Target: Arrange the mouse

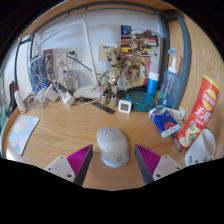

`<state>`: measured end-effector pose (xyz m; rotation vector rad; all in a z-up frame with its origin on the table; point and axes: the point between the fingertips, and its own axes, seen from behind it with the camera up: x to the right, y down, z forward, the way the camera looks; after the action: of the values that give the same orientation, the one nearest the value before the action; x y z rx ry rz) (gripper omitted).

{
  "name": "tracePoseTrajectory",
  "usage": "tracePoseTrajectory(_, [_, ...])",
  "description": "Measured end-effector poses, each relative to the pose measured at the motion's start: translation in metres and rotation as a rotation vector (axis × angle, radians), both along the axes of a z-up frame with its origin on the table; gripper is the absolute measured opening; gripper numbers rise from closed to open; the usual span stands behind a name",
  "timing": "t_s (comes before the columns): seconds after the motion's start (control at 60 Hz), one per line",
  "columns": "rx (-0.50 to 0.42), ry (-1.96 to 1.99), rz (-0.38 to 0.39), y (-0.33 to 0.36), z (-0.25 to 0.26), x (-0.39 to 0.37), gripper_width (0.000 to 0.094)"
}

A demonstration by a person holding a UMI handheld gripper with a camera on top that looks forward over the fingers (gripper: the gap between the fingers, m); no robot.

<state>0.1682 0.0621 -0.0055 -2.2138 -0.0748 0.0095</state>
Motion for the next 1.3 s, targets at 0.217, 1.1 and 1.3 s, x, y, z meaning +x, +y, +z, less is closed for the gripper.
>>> tracePoseTrajectory(0.217, [-0.008,0.034,-0.015,0.038,-0.002,0.013,0.0765])
tracePoseTrajectory(1.1, [-0.004,-0.027,-0.242,0.048,0.079,0.013,0.0278])
tracePoseTrajectory(1.3, [0.198,-0.001,-0.221,0.047,0.227,-0.092,0.0278])
